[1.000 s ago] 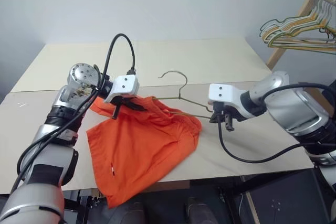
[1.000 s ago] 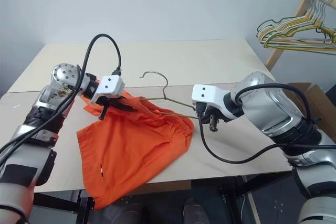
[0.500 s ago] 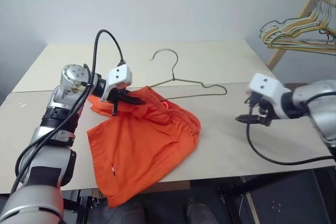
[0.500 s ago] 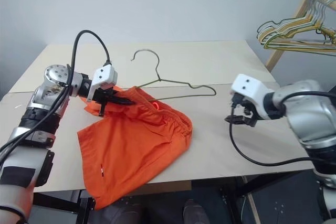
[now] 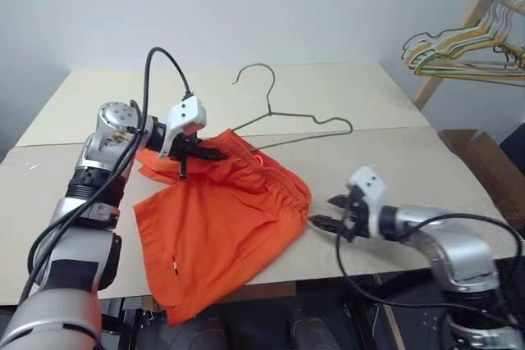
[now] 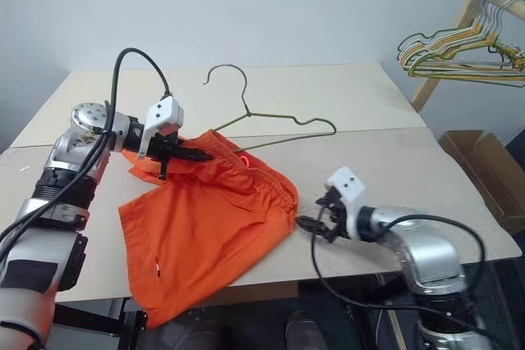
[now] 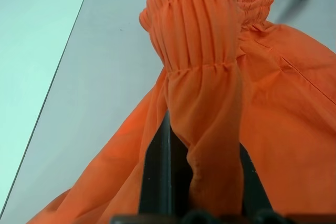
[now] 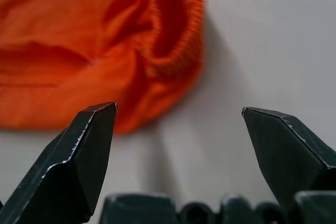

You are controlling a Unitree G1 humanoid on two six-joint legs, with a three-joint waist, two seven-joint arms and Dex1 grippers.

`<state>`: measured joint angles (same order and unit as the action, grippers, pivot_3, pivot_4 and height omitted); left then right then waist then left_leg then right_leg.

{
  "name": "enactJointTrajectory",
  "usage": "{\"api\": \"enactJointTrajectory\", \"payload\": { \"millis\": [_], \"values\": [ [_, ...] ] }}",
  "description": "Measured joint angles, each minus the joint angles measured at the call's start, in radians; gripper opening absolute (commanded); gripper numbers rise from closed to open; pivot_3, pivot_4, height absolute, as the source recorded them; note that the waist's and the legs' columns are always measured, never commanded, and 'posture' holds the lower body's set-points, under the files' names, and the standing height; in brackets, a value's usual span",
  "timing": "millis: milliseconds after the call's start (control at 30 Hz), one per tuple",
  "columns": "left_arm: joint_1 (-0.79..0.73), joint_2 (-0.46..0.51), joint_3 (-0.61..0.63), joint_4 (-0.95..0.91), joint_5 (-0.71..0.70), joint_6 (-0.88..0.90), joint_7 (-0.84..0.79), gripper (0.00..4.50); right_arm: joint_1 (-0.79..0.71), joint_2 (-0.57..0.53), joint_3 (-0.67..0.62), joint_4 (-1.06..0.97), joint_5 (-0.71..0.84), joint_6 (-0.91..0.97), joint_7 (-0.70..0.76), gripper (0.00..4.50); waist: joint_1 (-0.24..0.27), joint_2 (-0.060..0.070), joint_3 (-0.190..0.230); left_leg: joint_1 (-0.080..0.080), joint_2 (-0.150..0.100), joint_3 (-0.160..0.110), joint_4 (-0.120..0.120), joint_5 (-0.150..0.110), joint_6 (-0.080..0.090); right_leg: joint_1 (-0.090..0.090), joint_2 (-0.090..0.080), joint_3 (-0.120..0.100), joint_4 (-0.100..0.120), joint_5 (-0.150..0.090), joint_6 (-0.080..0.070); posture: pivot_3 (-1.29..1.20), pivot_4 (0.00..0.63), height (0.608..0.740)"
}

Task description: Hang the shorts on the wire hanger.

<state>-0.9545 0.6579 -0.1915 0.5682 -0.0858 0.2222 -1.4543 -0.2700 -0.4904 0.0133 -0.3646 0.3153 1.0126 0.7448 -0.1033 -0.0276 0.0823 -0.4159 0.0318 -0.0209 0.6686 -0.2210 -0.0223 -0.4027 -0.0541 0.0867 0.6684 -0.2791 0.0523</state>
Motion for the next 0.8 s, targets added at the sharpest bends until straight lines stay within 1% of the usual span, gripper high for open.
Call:
{"api": "enactJointTrajectory", "payload": {
  "millis": [67,167,300,500,533,667,733,800],
  "values": [
    [0.001,0.000,0.001,-0.012,-0.002,0.001,0.000,0.00,-0.028,0.048,0.022,0.028,-0.003,0.016,-0.057,4.42,0.004,0.000,0.000,0.000,0.000,0.000,0.000,0.000,0.000,0.000,0.000,0.000,0.000,0.000,0.000,-0.08,0.030,0.740],
    [0.011,0.003,0.006,-0.028,-0.014,0.005,0.001,0.00,-0.056,0.116,0.021,0.095,-0.003,0.033,-0.131,3.85,0.006,0.000,0.000,0.000,-0.001,0.000,0.000,0.000,0.000,0.000,-0.001,-0.001,0.000,0.000,0.000,-0.08,0.028,0.740],
    [0.026,0.004,0.012,-0.053,-0.022,0.023,0.004,0.00,-0.064,0.124,0.015,0.111,0.020,0.034,-0.151,2.49,0.005,0.000,0.000,0.000,-0.001,-0.001,0.000,0.000,0.000,0.000,-0.001,-0.001,0.000,0.000,0.000,-0.07,0.026,0.740],
    [0.055,0.010,0.015,-0.096,-0.033,0.042,0.012,0.00,-0.065,0.093,0.004,0.109,0.064,0.035,-0.145,0.27,0.004,0.000,0.000,0.000,-0.001,-0.001,0.000,0.000,0.000,0.000,-0.001,-0.001,0.000,0.000,0.000,-0.06,0.025,0.740],
    [0.060,0.012,0.015,-0.099,-0.034,0.043,0.012,0.00,-0.065,0.085,0.000,0.109,0.067,0.035,-0.144,0.01,0.005,0.000,0.000,0.000,-0.001,-0.001,0.000,0.000,0.000,0.000,-0.001,-0.001,0.000,0.000,0.000,-0.06,0.025,0.740],
    [0.073,0.027,0.016,-0.117,-0.041,0.045,0.008,0.00,-0.070,0.040,-0.029,0.114,0.098,0.034,-0.134,0.01,0.006,0.000,0.000,0.000,-0.001,-0.001,0.000,0.000,0.000,0.001,-0.001,-0.001,0.000,0.000,0.000,-0.06,0.023,0.740],
    [0.083,0.044,0.018,-0.136,-0.061,0.043,-0.017,0.00,-0.084,-0.005,-0.034,0.130,0.105,0.034,-0.113,0.01,0.005,0.000,0.000,0.000,-0.001,-0.001,0.000,0.000,0.000,0.001,-0.001,-0.001,0.000,0.000,0.000,-0.06,0.024,0.740],
    [0.108,0.074,0.019,-0.155,-0.081,0.025,-0.074,0.00,-0.110,-0.079,-0.038,0.155,0.122,0.032,-0.065,0.01,0.004,0.000,0.000,0.000,-0.001,-0.001,0.000,0.000,0.000,0.000,-0.001,-0.001,0.000,0.000,0.000,-0.06,0.024,0.740]
  ]
}}
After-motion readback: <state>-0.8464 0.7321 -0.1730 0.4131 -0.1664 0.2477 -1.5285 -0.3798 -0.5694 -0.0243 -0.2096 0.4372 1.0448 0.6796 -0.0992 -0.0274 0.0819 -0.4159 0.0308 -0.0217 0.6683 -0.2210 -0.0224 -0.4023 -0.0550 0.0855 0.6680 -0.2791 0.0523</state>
